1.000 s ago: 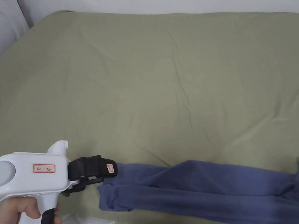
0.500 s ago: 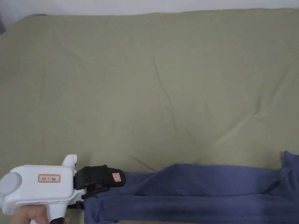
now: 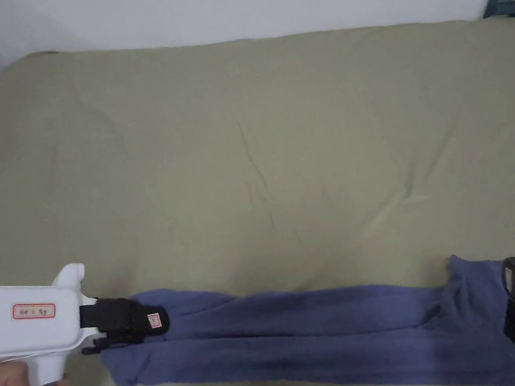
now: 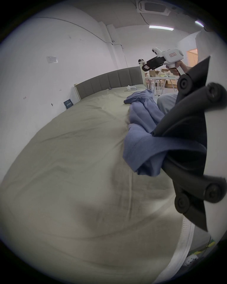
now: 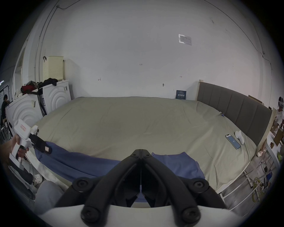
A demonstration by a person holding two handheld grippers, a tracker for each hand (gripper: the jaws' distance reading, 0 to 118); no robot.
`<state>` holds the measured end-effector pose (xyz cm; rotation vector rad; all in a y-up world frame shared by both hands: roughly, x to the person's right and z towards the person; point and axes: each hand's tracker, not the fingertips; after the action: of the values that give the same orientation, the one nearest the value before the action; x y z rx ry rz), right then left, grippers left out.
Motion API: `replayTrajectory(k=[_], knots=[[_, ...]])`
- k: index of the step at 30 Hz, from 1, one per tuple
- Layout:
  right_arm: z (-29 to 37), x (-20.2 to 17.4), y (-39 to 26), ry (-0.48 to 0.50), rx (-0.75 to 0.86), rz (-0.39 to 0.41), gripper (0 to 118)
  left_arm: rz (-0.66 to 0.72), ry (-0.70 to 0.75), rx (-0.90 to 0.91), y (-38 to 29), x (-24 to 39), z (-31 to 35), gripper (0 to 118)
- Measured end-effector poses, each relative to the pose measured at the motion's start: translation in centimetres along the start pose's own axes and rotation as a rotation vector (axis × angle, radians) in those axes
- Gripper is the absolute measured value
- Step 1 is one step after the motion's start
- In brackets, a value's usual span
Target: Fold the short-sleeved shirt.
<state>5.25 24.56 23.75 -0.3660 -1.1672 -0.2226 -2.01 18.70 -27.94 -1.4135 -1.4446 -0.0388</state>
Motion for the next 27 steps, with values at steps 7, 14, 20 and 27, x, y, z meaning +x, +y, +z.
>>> replayTrajectory(k=[7, 14, 20, 27], knots=[[1.2, 1.4, 0.6, 0.014, 0.033, -0.011, 3, 0.031, 0.103, 0.080, 2.0, 1.4, 4.1, 3], [1.8, 2.0, 0.5, 0.022, 0.048, -0.033, 3, -0.016, 0.268, 0.088, 2.2, 2.8, 6.5, 3], [2.1, 2.3, -0.1, 0.041, 0.041, -0.041, 3, -0.110, 0.322, 0.010, 0.8, 10.1, 2.5, 3], [2.3, 3.5, -1.1, 0.048, 0.021, -0.077, 3, -0.217, 0.383, -0.084, -1.0, 18.6, -6.7, 3]])
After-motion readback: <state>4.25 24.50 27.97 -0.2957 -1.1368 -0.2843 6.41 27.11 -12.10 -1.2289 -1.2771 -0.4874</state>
